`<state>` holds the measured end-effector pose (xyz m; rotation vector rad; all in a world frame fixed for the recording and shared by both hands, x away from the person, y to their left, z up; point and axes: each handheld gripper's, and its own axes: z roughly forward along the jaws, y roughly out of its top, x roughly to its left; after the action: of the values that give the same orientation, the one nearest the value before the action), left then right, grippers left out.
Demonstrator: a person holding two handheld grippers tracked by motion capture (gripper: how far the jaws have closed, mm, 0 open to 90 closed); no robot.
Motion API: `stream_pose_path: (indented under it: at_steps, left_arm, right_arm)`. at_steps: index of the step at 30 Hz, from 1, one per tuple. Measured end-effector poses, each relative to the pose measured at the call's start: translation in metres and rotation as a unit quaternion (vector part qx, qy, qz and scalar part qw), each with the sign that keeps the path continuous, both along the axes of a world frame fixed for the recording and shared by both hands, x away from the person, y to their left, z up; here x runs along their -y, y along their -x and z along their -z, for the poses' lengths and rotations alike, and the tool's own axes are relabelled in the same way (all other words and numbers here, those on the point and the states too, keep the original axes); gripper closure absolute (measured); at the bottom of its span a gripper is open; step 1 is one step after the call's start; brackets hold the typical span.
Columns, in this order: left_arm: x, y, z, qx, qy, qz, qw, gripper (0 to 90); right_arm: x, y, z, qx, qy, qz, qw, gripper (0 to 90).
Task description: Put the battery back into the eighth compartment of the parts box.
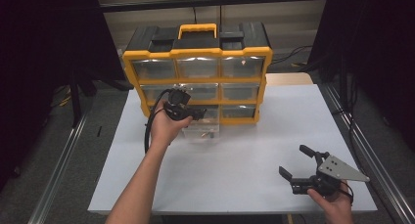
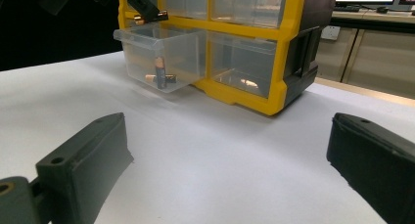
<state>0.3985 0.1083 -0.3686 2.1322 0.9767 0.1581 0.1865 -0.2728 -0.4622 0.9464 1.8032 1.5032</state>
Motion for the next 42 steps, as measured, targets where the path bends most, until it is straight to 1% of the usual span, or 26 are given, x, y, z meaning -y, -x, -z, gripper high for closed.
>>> stream_pose_path:
  at_steps: [4,5,6,7,9,12,13,14,16,17,19,20,22,23,24,27,28,29,30,32,34,35,37,38,41,42]
  left_arm:
    - [-0.002,-0.002,0.004,0.007,0.002,-0.004,1.0,77.3]
    - [-0.003,-0.002,0.003,0.001,-0.007,-0.005,1.0,77.3]
    - [-0.003,-0.003,0.005,0.005,0.003,-0.009,0.9999,77.3]
    - [-0.005,-0.004,0.005,0.004,-0.005,-0.006,1.0,77.3]
    - [-0.007,-0.004,0.006,0.004,-0.006,-0.006,1.0,77.3]
    - [-0.008,-0.003,0.007,0.004,0.003,-0.012,0.9999,77.1]
    - [-0.009,-0.004,0.008,0.005,0.0,-0.009,1.0,76.7]
    - [-0.01,-0.003,0.009,0.01,0.012,-0.015,0.9998,76.1]
    - [-0.012,-0.004,0.009,0.016,0.016,-0.014,0.9996,67.3]
    - [-0.012,-0.002,0.009,0.017,0.028,-0.026,0.9991,63.0]
    - [-0.013,-0.001,0.007,0.017,0.025,-0.022,0.9993,61.8]
    - [-0.014,0.0,0.007,0.018,0.022,-0.016,0.9995,60.4]
    - [-0.015,0.003,0.006,0.021,0.04,-0.016,0.9989,57.1]
    - [-0.017,0.006,0.005,0.022,0.036,-0.009,0.9991,55.8]
    - [-0.017,0.008,0.006,0.025,0.052,-0.015,0.9982,52.7]
    - [-0.022,0.016,0.005,0.038,0.069,-0.008,0.9969,44.9]
    - [-0.024,0.019,0.005,0.041,0.077,-0.008,0.9962,40.6]
    - [-0.026,0.022,0.006,0.043,0.087,-0.006,0.9953,38.7]
    - [-0.029,0.025,0.006,0.049,0.089,-0.007,0.9948,37.6]
    - [-0.034,0.032,0.007,0.057,0.099,0.001,0.9935,36.3]
    - [-0.037,0.037,0.008,0.065,0.109,0.005,0.9919,32.1]
    - [-0.04,0.041,0.008,0.071,0.119,0.005,0.9903,31.2]
    - [-0.043,0.048,0.01,0.085,0.129,0.004,0.988,29.0]
    - [-0.046,0.051,0.012,0.089,0.131,0.009,0.9873,27.8]
    - [-0.056,0.061,0.019,0.103,0.137,0.006,0.9852,24.3]
    - [-0.058,0.063,0.021,0.108,0.142,0.008,0.9839,22.0]
  right_arm:
    - [0.0,0.001,0.0,-0.001,0.0,0.0,1.0,1.4]
    - [0.0,0.001,0.0,-0.003,-0.002,0.0,1.0,1.4]
    - [0.0,0.001,0.0,-0.003,-0.002,0.001,1.0,1.4]
    - [0.0,0.001,0.0,-0.003,-0.002,0.001,1.0,1.4]
    - [0.0,0.001,0.0,-0.003,-0.001,0.001,1.0,1.4]
    - [0.0,0.001,0.0,-0.004,0.0,0.002,1.0,1.4]
    - [0.0,0.001,0.0,-0.003,-0.001,0.001,1.0,1.4]
    - [0.0,0.001,0.0,-0.003,-0.001,0.001,1.0,1.4]
    - [0.0,0.001,0.0,-0.003,-0.001,0.001,1.0,1.4]
    - [0.0,0.001,0.0,-0.003,-0.001,0.001,1.0,1.4]
    - [0.0,0.001,0.0,-0.003,-0.001,0.001,1.0,1.4]
    - [0.0,0.001,0.0,-0.002,0.0,0.002,1.0,1.4]
    - [0.0,0.001,0.0,-0.004,-0.001,0.002,1.0,1.4]
    - [0.0,0.001,0.0,-0.005,0.001,0.001,1.0,1.4]
    - [0.0,0.001,0.001,-0.004,0.0,0.002,1.0,1.4]
    - [0.002,0.002,0.001,-0.004,0.0,0.005,1.0,1.5]
    - [0.002,0.003,0.0,-0.006,0.0,0.006,1.0,1.4]
    - [0.002,0.003,0.0,-0.004,0.001,0.005,1.0,1.4]
    - [0.002,0.003,0.0,-0.006,0.001,0.005,1.0,1.4]
    - [0.002,0.003,0.001,-0.006,0.001,0.006,1.0,1.4]
    - [0.002,0.004,0.001,-0.006,0.002,0.008,0.9999,1.4]
    - [0.002,0.004,0.001,-0.007,0.001,0.008,0.9999,1.4]
    - [0.002,0.003,0.001,-0.007,0.003,0.008,0.9999,1.4]
    - [0.002,0.003,0.001,-0.007,0.004,0.009,0.9999,1.4]
    - [0.002,0.003,0.001,-0.007,0.005,0.01,0.9999,1.4]
    - [0.002,0.004,0.001,-0.007,0.003,0.011,0.9999,1.4]
